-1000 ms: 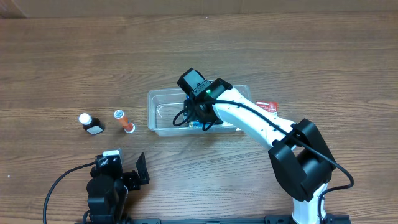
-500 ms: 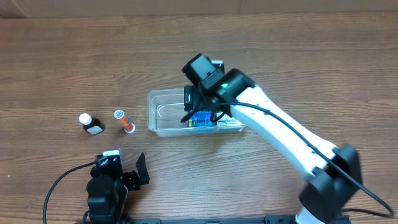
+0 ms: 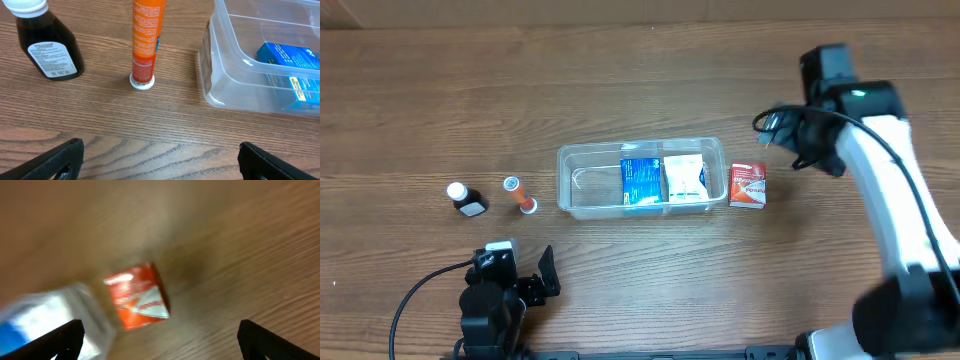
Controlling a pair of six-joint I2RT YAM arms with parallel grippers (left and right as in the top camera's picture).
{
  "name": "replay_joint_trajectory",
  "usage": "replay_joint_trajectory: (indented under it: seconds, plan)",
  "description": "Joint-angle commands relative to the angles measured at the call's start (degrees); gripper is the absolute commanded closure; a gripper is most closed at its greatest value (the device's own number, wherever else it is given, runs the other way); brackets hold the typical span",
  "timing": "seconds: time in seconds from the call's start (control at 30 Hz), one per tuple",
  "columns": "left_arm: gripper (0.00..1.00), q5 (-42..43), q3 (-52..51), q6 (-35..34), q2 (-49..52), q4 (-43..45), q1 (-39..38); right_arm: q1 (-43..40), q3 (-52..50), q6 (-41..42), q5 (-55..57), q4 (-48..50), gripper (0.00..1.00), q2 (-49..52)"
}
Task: Pack container
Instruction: 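Reach right gripper to the red Panadol box and grasp it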
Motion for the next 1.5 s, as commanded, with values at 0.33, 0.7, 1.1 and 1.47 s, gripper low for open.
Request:
replay_joint_trajectory:
  seconds: [0.33,0.7,1.1,1.47]
  plan:
    - [0.0,-0.42,-0.22,0.9,-0.59,0.15,-0.11,-1.18,-13.68,-14.16,-14.14,14.49,0.0,10.51]
    - [0.0,-0.42,-0.22,0.9,-0.59,0.13,-0.11,-1.18,-15.98,-8.07,-1.86,14.51,0.01,11.15]
    - [0.0,-0.42,-0.22,0.9,-0.59,0.15,-0.11,-2.91,-13.4,-10.64,-6.82,13.51,0.1,10.34]
    - [0.0,-0.42,-0.22,0.9,-0.59,0.15,-0.11,2.78,-12.52,-14.82,-11.56,18.36,0.0,7.17]
